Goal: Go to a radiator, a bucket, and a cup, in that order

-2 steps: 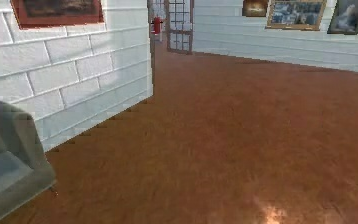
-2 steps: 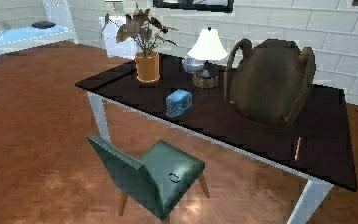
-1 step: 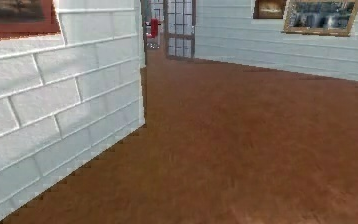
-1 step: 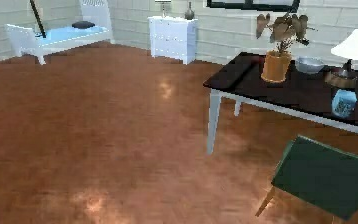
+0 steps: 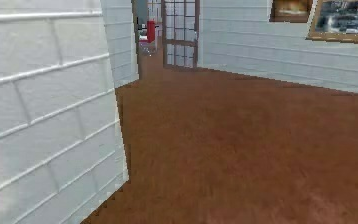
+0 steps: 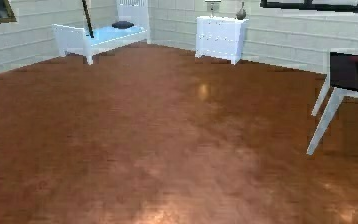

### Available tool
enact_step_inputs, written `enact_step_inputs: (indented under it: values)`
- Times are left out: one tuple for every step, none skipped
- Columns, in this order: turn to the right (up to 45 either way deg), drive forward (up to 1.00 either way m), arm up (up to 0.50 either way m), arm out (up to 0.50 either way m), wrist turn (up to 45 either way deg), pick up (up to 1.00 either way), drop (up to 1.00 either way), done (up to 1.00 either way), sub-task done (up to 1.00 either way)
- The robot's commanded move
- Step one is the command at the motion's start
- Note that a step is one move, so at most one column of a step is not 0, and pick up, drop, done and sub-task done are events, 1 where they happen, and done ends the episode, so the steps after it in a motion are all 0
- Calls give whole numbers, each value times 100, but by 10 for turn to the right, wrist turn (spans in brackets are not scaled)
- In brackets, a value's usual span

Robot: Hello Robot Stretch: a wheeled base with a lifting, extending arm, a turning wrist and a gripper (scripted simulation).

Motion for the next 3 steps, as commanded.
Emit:
enact_step_inputs:
  values:
    - [0,100,0,0,0,0,0,0,0]
    - [-60,0,0,0,0,0,0,0,0]
    - [0,35,0,0,0,0,0,0,0]
